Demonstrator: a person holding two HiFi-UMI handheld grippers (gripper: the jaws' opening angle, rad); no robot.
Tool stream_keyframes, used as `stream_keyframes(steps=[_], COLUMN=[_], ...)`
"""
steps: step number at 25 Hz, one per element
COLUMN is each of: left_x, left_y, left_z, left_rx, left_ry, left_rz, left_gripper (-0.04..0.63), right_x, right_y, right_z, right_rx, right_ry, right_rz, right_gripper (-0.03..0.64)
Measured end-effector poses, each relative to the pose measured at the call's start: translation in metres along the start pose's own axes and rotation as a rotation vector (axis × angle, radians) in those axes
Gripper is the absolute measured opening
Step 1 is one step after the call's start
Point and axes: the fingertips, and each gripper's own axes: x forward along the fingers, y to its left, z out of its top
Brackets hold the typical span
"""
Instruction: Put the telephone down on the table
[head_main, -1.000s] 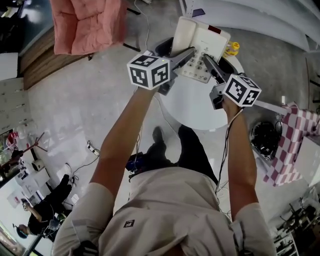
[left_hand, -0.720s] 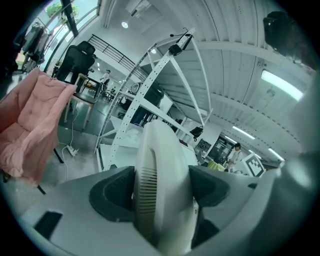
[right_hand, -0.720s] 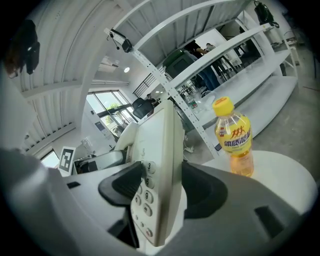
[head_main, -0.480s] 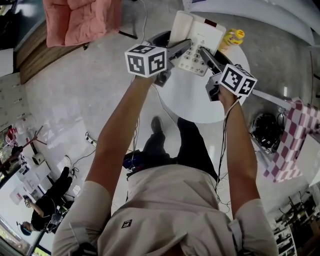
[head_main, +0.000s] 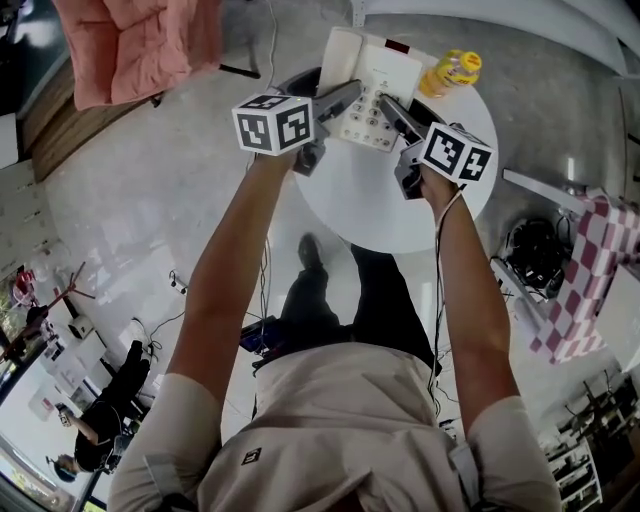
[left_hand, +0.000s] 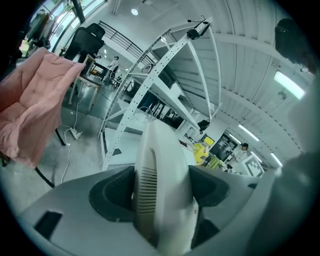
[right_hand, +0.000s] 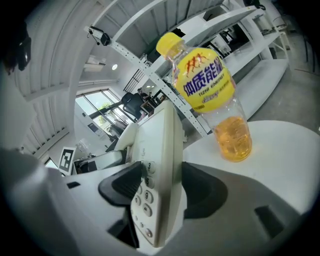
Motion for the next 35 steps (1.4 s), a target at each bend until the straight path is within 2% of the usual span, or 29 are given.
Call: stream_keyframes(steps=[21,26,35], left_x=[0.043,0.052,0.060], left_y=[0.037,0.040,0.050], left_z=[-0.049,-0.064,-0.068], left_rx=[-0.075,-0.112,-0.122], left_ry=[0.078,0.101,0.119], left_rz=[0.035,0.014,0.026], left_gripper=[0.325,0.325,0.325], right_x=[0.027,0.031,0.038], right_y=[-0.055,-0.063,-0.072], right_z=[-0.032,-0.038,-0.042], right_rx=[0.059,0.064,0.067], right_ry=[0.072,0.086,0.106], right_rz=[-0.046,-0.062,-0.084], right_gripper=[0.247,0.249,0.247])
